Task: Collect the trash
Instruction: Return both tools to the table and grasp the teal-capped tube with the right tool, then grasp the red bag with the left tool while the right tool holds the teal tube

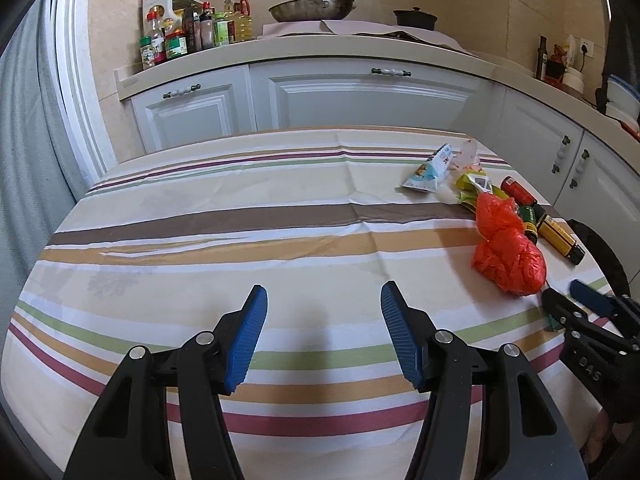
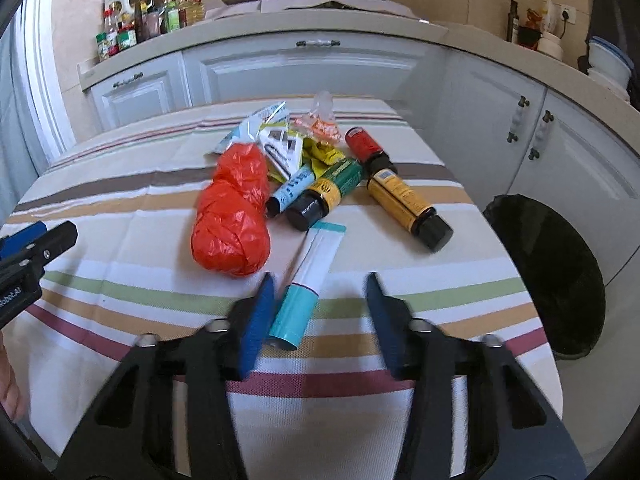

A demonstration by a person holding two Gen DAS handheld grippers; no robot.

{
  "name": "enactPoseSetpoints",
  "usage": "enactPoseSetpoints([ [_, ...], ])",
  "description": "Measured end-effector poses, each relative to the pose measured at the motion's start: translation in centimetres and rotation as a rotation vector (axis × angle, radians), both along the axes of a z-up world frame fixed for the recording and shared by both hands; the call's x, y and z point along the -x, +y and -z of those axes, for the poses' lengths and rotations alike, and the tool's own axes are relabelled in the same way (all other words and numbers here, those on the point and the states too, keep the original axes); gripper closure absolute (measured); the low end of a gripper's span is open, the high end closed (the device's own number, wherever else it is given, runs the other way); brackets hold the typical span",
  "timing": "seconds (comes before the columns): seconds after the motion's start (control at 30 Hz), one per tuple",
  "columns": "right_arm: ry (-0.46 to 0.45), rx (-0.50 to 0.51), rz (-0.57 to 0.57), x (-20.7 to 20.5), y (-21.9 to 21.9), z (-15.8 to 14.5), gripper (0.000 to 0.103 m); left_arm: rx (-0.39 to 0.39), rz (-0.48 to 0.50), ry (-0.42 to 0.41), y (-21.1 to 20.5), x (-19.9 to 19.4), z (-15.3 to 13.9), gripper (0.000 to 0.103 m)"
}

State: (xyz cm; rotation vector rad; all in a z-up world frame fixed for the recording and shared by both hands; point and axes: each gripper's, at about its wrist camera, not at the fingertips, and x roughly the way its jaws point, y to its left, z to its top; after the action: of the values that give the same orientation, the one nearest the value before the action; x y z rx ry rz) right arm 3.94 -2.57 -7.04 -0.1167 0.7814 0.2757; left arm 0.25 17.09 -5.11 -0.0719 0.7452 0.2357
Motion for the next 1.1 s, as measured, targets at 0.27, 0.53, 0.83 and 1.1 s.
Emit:
enactPoseSetpoints([
  [0.27,-0.013,-0.010,-0.017,0.4,-0.6,-0.1,0.091,0.001,0.040,0.005,-1.7,-0.2,0.1,0.045],
  [0.53,-0.082,-0.030,0.012,1.0,-3.0,-2.2,0.092,0.007,0.103,-0.005,-5.0,-0.9,-0.6,0.045],
  [0.83,-0.134,-0.051,0.102,0.2,-7.7,-3.6,0.092,0.023,0.169,0.000,-9.4,-2.6,-0.7,0.045],
  [1.1,-0.144,-0.073,0.170,-0.7,-11.6,-3.8,0.092,0.042,0.178,0.023,-11.8,-5.0,0.2,0.040],
])
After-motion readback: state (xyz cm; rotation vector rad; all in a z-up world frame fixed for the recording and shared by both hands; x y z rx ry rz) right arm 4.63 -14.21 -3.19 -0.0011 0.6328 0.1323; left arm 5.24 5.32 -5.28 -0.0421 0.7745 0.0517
